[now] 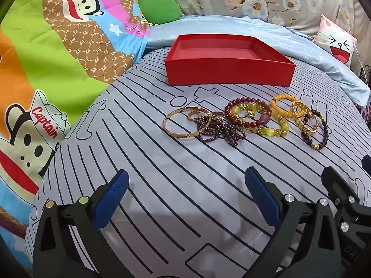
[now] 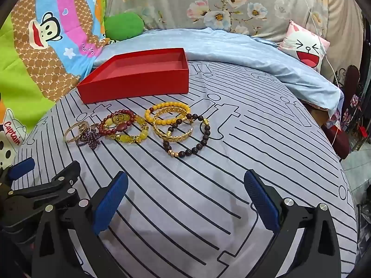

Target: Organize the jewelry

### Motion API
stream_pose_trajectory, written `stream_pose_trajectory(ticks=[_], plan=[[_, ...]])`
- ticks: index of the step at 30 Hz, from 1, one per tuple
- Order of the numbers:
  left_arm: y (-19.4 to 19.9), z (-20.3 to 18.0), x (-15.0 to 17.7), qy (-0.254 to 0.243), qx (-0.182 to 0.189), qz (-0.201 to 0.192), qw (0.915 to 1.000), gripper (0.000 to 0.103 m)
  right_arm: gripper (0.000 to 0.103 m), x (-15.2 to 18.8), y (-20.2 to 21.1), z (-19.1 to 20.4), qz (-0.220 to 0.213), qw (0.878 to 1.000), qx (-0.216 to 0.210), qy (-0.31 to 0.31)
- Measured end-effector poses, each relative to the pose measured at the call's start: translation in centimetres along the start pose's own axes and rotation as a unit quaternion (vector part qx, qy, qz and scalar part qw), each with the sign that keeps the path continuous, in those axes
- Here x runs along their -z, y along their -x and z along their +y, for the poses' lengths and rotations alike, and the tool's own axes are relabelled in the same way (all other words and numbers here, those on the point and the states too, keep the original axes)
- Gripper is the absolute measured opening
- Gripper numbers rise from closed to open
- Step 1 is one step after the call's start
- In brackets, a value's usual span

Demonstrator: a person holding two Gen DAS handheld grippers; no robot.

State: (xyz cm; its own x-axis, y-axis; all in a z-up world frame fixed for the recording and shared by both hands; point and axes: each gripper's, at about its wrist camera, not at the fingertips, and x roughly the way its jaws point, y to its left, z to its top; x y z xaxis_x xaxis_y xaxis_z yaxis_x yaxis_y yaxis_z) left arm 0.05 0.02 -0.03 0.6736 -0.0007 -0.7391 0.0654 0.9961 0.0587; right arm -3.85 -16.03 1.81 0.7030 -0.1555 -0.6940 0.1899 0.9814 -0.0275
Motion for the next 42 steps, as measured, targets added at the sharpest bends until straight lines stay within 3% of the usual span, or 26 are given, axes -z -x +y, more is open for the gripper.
stream_pose_trajectory(ticks=[42], plan=[[-0.05,-0.19,-0.06,-0.004,-0.005,-0.005,1.0000,0.095,0.096,-0.01,-0.01,-0.09,0.002,1.000,-0.006,-0.005]])
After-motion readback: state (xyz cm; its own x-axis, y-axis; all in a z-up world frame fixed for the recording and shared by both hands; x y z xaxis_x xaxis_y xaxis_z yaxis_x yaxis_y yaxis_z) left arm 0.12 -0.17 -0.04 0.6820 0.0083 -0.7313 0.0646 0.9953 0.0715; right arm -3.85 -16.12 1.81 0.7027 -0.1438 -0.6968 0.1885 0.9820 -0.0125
